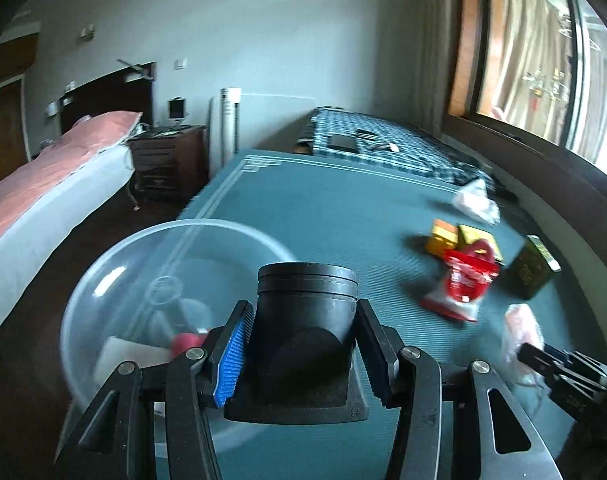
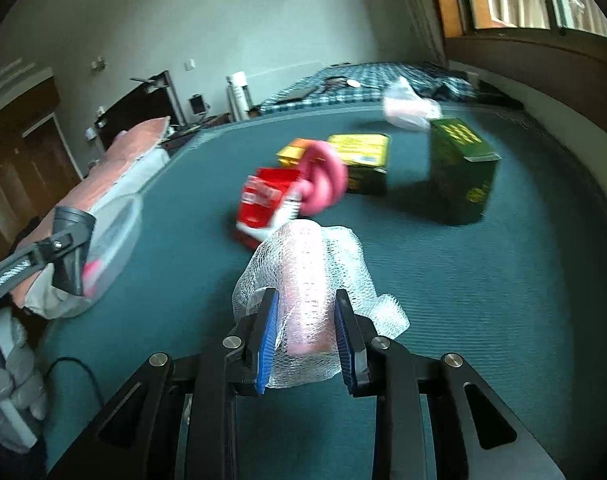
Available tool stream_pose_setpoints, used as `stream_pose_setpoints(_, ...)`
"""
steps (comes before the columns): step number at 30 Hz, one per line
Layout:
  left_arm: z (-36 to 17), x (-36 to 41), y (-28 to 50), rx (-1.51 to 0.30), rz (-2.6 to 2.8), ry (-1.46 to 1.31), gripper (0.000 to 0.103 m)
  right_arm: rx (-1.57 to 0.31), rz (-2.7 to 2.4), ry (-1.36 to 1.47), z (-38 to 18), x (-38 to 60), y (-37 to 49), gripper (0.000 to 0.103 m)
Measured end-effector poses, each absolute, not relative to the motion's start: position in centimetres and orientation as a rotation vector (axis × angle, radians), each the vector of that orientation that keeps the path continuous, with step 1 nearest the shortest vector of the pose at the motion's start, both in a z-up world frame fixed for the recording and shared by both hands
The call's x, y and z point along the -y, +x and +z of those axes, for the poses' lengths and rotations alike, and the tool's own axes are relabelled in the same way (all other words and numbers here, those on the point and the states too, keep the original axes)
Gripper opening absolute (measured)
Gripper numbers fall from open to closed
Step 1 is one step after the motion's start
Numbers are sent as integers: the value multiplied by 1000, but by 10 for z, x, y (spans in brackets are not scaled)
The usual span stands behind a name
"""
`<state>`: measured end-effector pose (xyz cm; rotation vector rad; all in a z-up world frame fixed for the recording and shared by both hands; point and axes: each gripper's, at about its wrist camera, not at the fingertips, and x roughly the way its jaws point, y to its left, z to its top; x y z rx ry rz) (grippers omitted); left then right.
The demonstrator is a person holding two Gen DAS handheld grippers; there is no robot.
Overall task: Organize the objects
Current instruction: 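Carry the black cup and mesh item to the bowl and release both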
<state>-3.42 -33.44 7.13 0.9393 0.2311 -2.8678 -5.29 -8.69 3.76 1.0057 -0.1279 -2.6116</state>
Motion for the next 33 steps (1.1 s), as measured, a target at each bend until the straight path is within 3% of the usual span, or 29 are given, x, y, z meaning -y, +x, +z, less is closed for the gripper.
stream_pose_setpoints(17, 61, 413, -28, -329, -2756, 923, 54, 94, -2394, 858, 80, 218, -66, 28)
stream_pose_setpoints(33, 62, 430, -25, -380, -2721, 849, 55, 50, -2314, 840, 80, 292, -89, 28)
